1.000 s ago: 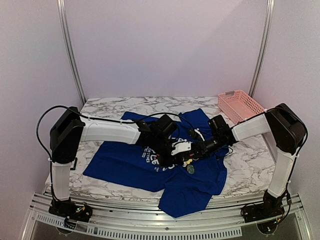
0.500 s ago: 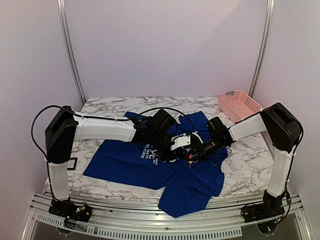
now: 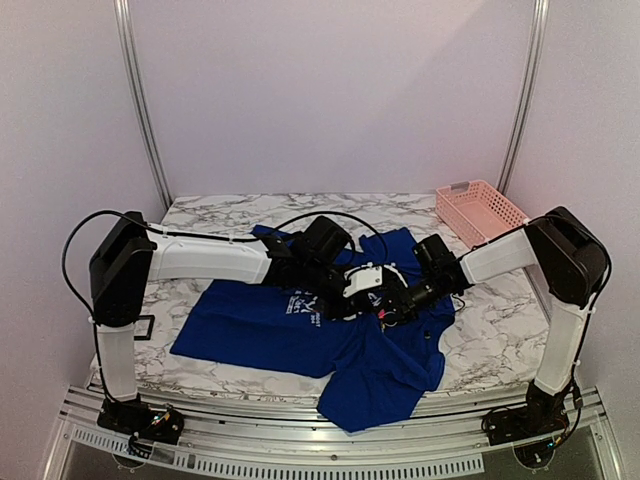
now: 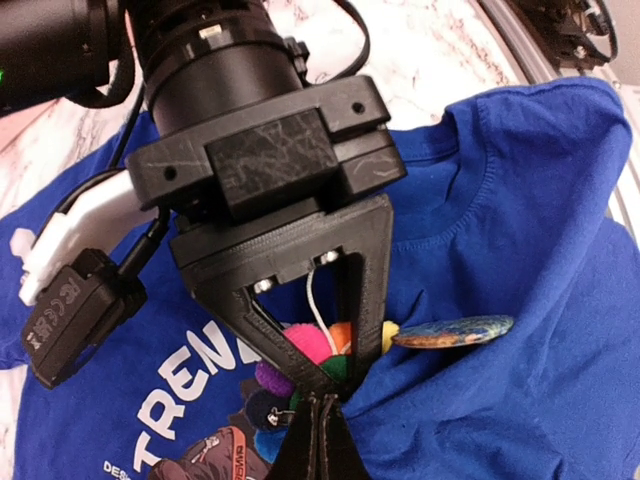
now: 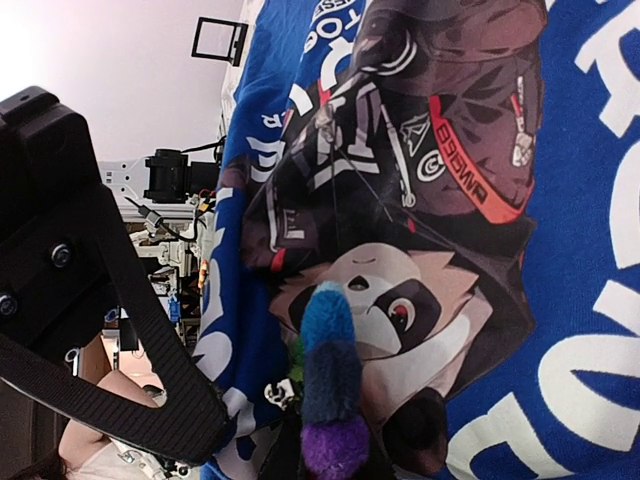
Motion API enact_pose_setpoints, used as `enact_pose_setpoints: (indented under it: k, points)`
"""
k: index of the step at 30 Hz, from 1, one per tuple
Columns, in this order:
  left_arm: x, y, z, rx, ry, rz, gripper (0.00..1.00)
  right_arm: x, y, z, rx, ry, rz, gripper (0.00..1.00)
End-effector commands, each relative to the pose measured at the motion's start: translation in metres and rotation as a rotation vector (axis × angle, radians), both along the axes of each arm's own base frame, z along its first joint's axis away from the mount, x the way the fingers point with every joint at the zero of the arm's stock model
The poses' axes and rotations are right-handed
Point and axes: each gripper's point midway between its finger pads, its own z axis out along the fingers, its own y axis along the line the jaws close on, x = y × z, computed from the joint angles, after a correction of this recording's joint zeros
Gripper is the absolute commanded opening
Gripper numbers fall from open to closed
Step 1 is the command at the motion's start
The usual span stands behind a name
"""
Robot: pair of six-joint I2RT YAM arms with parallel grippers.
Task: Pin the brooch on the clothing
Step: Cross the clothing with brooches on the flattened clothing.
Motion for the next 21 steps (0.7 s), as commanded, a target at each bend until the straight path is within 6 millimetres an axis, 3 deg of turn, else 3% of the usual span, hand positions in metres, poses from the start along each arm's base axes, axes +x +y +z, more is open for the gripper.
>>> enact_pose_setpoints:
  k: [1,9,14,16,19,21]
  points:
    - [0.009,0.003,-0.006,0.002,-0.006,0.028,0.00,-0.018,0.008,0.031,0.108,-0.027,0.081,0.00]
    - [-0.005,0.019,-0.031,0.063,0.045,0.023,0.00,-0.018,0.010,0.048,0.164,-0.056,0.098,0.00]
    - [-0.004,0.025,-0.034,0.082,0.036,0.034,0.00,-0.017,0.008,0.040,0.139,-0.038,0.085,0.00]
    - [0.000,0.024,-0.027,0.077,0.030,0.053,0.09,-0.016,0.006,0.033,0.128,-0.025,0.075,0.00]
    - [0.010,0.021,-0.004,0.052,0.025,0.072,0.33,-0.013,0.000,0.017,0.090,0.020,0.043,0.00]
    - [0.013,0.023,0.009,0.054,0.032,0.069,0.44,-0.012,-0.002,0.009,0.074,0.036,0.032,0.00]
